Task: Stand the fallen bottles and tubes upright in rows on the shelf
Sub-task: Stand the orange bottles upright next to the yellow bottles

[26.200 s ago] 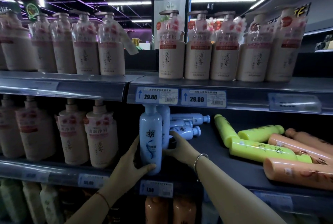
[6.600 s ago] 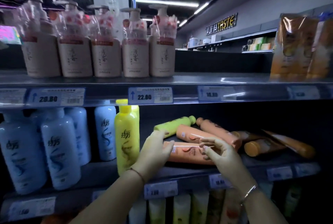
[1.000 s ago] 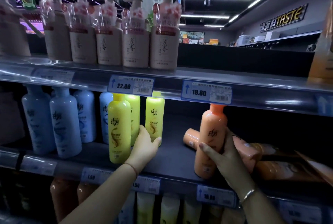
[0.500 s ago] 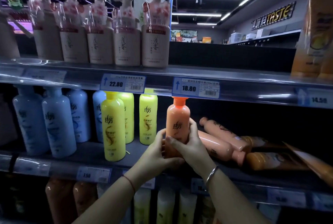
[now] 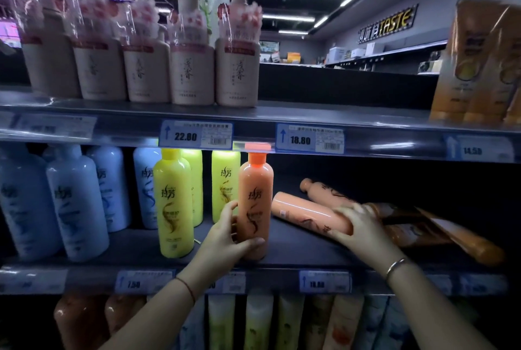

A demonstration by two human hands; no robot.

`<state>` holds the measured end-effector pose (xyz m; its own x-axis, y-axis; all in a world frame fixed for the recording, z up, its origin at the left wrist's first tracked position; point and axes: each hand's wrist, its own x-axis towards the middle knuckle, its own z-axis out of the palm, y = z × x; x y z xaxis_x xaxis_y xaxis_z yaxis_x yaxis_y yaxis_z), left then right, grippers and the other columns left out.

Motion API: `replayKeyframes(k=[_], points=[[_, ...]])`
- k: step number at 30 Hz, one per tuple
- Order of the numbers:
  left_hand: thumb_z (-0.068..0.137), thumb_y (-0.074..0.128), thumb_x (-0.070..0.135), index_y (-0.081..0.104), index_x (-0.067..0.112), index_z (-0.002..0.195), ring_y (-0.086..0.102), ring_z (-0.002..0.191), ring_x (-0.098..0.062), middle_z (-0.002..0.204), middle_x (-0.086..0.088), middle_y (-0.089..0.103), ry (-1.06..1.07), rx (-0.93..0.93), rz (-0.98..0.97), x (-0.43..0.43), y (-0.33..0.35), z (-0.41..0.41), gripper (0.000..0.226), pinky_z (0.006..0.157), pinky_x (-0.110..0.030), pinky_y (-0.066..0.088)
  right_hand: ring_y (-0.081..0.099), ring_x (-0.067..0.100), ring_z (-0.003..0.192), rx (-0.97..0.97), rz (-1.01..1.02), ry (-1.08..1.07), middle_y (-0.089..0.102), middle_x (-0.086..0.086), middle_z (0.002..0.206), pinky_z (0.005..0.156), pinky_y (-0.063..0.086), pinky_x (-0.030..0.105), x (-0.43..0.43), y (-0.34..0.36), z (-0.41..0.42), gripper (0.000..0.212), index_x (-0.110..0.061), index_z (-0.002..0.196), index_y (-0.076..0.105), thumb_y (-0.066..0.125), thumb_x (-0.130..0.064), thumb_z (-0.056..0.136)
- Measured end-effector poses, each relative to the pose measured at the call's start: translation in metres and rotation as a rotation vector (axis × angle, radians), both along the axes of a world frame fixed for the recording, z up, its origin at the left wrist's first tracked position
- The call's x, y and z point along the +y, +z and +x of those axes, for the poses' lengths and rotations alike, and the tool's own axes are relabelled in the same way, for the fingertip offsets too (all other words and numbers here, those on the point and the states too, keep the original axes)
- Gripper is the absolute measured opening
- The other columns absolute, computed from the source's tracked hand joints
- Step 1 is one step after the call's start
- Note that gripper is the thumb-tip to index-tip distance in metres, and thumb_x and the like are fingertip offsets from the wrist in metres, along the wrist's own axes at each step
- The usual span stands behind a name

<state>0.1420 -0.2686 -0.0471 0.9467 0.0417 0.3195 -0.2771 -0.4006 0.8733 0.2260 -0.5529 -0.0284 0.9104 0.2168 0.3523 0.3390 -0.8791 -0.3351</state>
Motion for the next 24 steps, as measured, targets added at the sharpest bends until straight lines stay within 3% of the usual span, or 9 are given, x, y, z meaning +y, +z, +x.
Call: replayKeyframes(k=[5, 10, 14, 16, 18, 21, 24], points=[[0.073, 0.081, 0.023, 0.029, 0.032, 0.138, 0.064, 0.106, -0.005, 0.118, 0.008, 0.064, -0.006, 0.004, -0.004, -0.001, -0.002, 0.003, 0.083, 0.091, -0.034, 0.056, 0.056, 0.035, 0.114, -0.117, 0.150, -0.045, 0.064, 0.013, 0.115, 0.102, 0.038, 0.036, -0.019, -0.010, -0.009, 0.049, -0.007, 0.111, 0.070, 0.086, -0.014, 0.064], [0.073, 0.080, 0.020, 0.026, 0.033, 0.140, 0.062, 0.108, -0.006, 0.125, 0.004, 0.061, -0.010, 0.001, -0.031, -0.005, -0.005, 0.003, 0.088, 0.087, -0.026, 0.055, 0.048, 0.029, 0.117, -0.124, 0.077, -0.087, 0.058, 0.008, 0.129, 0.102, 0.032, 0.028, -0.031, -0.008, -0.019, 0.059, -0.009, 0.123, 0.063, 0.084, -0.020, 0.068], [0.070, 0.082, 0.030, 0.019, 0.032, 0.147, 0.047, 0.129, -0.008, 0.142, 0.005, 0.047, 0.072, -0.117, -0.030, -0.009, -0.012, -0.011, 0.100, 0.104, -0.034, 0.044, 0.043, 0.022, 0.118, -0.101, -0.032, -0.117, 0.058, 0.004, 0.124, 0.099, 0.029, 0.023, -0.037, -0.009, -0.021, 0.054, -0.014, 0.124, 0.059, 0.077, -0.028, 0.076], [0.078, 0.075, 0.030, 0.025, 0.029, 0.145, 0.047, 0.124, -0.005, 0.137, 0.007, 0.047, 0.206, -0.275, -0.009, -0.017, -0.013, -0.024, 0.083, 0.100, -0.032, 0.044, 0.046, 0.022, 0.115, -0.101, -0.072, -0.142, 0.061, 0.004, 0.116, 0.097, 0.032, 0.025, -0.038, -0.008, -0.023, 0.048, -0.015, 0.119, 0.061, 0.076, -0.031, 0.077], [0.084, 0.066, 0.032, 0.033, 0.027, 0.138, 0.051, 0.111, -0.001, 0.126, 0.009, 0.051, 0.288, -0.439, -0.003, -0.029, -0.010, -0.036, 0.063, 0.088, -0.021, 0.045, 0.050, 0.024, 0.109, -0.097, -0.061, -0.175, 0.054, 0.004, 0.104, 0.094, 0.036, 0.027, -0.038, -0.004, -0.027, 0.045, -0.019, 0.116, 0.063, 0.076, -0.033, 0.075], [0.082, 0.055, 0.030, 0.044, 0.024, 0.125, 0.054, 0.095, -0.004, 0.111, 0.003, 0.053, 0.208, -0.555, 0.070, -0.049, -0.008, -0.042, 0.044, 0.077, -0.012, 0.047, 0.054, 0.027, 0.106, -0.094, 0.042, -0.172, 0.053, 0.008, 0.105, 0.091, 0.038, 0.027, -0.041, -0.003, -0.029, 0.050, -0.023, 0.117, 0.064, 0.080, -0.031, 0.071], [0.086, 0.055, 0.027, 0.046, 0.033, 0.122, 0.054, 0.103, 0.000, 0.117, 0.013, 0.051, 0.052, -0.500, 0.213, -0.068, -0.006, -0.032, 0.038, 0.084, -0.014, 0.051, 0.057, 0.024, 0.103, -0.097, 0.189, -0.115, 0.055, 0.004, 0.105, 0.087, 0.038, 0.023, -0.046, -0.009, -0.029, 0.050, -0.023, 0.112, 0.065, 0.084, -0.029, 0.066]])
